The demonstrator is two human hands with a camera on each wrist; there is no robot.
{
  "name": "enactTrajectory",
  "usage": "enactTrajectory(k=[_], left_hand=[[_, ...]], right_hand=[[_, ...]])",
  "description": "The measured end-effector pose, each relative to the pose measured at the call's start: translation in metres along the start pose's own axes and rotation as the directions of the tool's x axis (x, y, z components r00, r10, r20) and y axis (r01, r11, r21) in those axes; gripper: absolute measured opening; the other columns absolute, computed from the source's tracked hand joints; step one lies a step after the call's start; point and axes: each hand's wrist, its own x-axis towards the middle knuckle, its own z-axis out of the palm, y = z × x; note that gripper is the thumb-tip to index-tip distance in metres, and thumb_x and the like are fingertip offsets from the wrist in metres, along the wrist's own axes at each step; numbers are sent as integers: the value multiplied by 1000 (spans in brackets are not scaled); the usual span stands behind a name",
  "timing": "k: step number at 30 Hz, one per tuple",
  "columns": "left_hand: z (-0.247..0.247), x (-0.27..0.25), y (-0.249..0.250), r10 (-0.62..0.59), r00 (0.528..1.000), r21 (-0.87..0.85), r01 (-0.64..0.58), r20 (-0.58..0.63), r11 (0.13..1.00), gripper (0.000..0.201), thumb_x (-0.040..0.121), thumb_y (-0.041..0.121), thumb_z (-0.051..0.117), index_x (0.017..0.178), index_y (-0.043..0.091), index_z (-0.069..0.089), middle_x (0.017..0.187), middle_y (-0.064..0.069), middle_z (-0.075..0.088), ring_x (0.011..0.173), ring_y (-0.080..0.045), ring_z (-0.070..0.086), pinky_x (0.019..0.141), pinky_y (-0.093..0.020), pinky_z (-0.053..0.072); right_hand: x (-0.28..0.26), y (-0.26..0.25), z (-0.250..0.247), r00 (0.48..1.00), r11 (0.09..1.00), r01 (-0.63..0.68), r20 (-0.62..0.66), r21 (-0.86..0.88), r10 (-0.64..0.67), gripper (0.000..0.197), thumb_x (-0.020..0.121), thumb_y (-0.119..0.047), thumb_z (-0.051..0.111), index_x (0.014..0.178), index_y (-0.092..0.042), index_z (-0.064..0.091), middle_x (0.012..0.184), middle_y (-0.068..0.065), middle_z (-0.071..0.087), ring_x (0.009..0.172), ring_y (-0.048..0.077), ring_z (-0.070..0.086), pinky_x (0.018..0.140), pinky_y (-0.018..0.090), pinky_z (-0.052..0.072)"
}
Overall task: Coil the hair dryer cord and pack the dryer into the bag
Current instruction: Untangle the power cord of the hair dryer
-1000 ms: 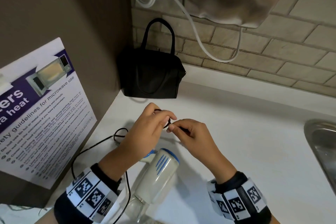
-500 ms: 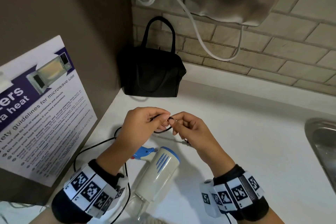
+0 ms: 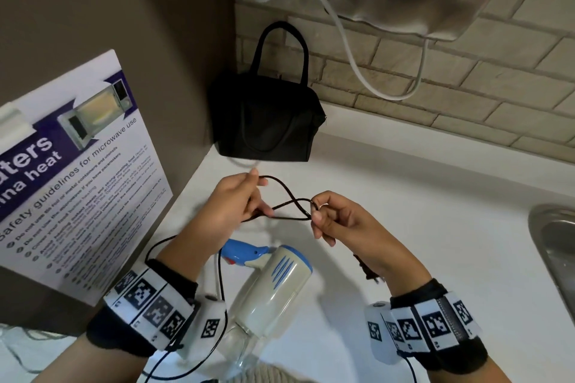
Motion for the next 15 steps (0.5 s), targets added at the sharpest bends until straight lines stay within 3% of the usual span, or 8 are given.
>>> enactTrajectory(k=[2, 4, 7, 9, 10, 11, 13, 15], left_hand=[[-2, -3, 1, -45, 989, 255, 7, 142, 967, 48, 101, 40, 34, 72, 21, 67, 41, 1, 33, 44, -16, 51, 84, -37, 52], [-4, -3, 2, -102, 961, 332, 11, 256, 943, 47, 100, 40, 35, 77, 13, 66, 39, 3, 35, 39, -11, 40, 82, -37, 55], [-9, 2, 5, -75, 973, 64, 63, 218, 996, 37, 100, 34, 40, 78, 8, 55, 43, 8, 38, 42, -9, 40, 86, -40, 50], [-13, 7, 9, -38, 992, -214, 64, 122, 975, 33, 100, 30, 40, 75, 11, 52, 44, 9, 39, 49, -11, 43, 78, -31, 50], [-15, 9, 10, -3, 997, -264, 23, 77, 964, 33, 100, 29, 40, 75, 12, 52, 45, 10, 40, 50, -10, 43, 72, -26, 49], [-17, 10, 9, 46, 998, -207, -38, 34, 977, 33, 101, 30, 38, 76, 13, 52, 45, 11, 40, 50, -8, 41, 69, -23, 47], [-16, 8, 4, 144, 990, 160, -143, 3, 977, 35, 102, 33, 35, 79, 15, 55, 44, 10, 43, 47, -6, 42, 64, -22, 46], [-14, 3, 3, 127, 989, 463, -146, 71, 875, 36, 101, 36, 34, 83, 19, 60, 50, 6, 51, 48, -11, 45, 55, -25, 43]], right_hand=[[1, 1, 0, 1000, 1000, -3, 21, -29, 4, 6, 95, -15, 53, 92, -13, 57, 69, 6, 60, 59, 15, 45, 59, 22, 41], [1, 0, 0, 1000, 1000, 0, 27, -22, 1, 6, 95, -11, 53, 90, -12, 57, 69, 7, 60, 58, 14, 46, 59, 21, 42], [-1, 0, -5, 1000, 1000, 6, 13, 18, -6, 12, 96, -4, 50, 86, -9, 54, 71, 8, 60, 60, 15, 53, 63, 20, 45], [-4, 2, -10, 1000, 1000, -20, 1, 24, 20, 13, 96, -4, 49, 85, -9, 54, 75, 8, 64, 65, 19, 60, 64, 19, 45], [-4, 3, -11, 999, 999, -40, -6, 19, 40, 13, 96, -4, 49, 85, -9, 55, 77, 9, 66, 68, 20, 63, 64, 19, 47], [-5, 4, -12, 998, 998, -61, -15, 5, 61, 13, 96, -4, 50, 85, -9, 55, 78, 8, 68, 68, 20, 64, 65, 21, 49], [-4, 7, -10, 994, 994, -99, -47, -50, 96, 16, 96, -3, 50, 83, -10, 57, 74, 6, 68, 65, 20, 63, 66, 26, 51], [-2, 7, -7, 989, 986, -121, -94, -115, 110, 18, 96, -5, 50, 81, -11, 58, 71, 5, 66, 61, 18, 61, 60, 25, 48]])
